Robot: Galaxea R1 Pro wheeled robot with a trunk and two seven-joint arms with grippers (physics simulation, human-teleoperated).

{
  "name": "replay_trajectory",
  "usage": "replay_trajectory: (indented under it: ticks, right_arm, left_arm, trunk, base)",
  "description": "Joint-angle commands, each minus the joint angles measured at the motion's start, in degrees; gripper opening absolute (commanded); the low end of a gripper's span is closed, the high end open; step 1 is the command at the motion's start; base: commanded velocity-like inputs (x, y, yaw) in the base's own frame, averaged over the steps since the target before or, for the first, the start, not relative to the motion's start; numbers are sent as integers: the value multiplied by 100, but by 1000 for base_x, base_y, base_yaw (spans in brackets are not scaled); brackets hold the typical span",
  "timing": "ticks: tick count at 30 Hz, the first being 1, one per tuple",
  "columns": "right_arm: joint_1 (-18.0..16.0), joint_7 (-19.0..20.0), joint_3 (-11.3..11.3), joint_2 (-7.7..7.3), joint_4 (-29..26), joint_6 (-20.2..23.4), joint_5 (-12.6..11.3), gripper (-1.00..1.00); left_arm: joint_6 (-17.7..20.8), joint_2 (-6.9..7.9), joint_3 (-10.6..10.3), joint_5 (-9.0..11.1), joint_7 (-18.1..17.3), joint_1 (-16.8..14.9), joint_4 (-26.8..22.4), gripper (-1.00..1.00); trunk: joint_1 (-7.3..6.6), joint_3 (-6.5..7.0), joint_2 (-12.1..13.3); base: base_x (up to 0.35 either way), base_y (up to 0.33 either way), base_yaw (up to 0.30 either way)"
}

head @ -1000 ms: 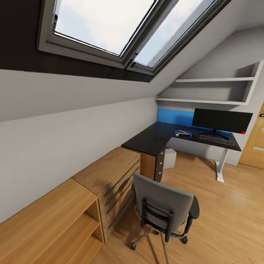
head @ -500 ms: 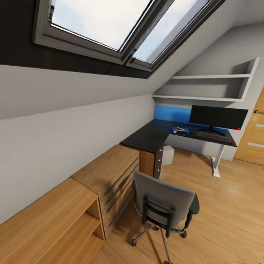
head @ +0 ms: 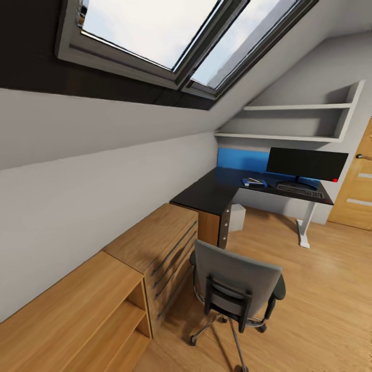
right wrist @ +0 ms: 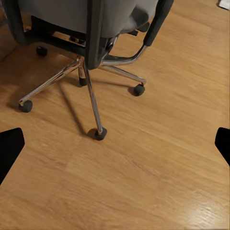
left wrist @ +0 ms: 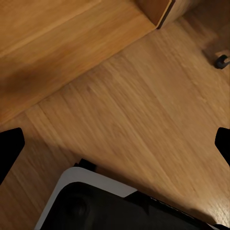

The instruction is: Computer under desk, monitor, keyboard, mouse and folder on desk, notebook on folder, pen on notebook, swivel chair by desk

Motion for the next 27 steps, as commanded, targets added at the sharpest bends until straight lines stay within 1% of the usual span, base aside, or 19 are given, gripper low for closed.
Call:
replay_trajectory:
  ticks: [1,9,22,27]
  right_arm:
    - [-4,-30,49,2,11,-15,-11,100]
    - [-4,-29,48,-4,6,-22,-8,100]
    - [-4,-30,48,-7,10,-14,-13,100]
    - [-4,-30,43,-7,9,-9,-14,100]
  left_arm:
    - [-15,-1,4,32,-10,-1,3,100]
    - [-19,-1,4,32,-10,-1,3,100]
    - [-24,-1,4,32,-10,-1,3,100]
    - [-23,-5,4,32,-10,-1,3,100]
  trunk:
    - [2,-2,-4]
    - [2,12,-4]
    - [2,21,-4]
    - [2,21,-4]
  base:
    - [0,6,-162]
    - [0,2,-226]
    - [0,0,-260]
    - [109,113,-268]
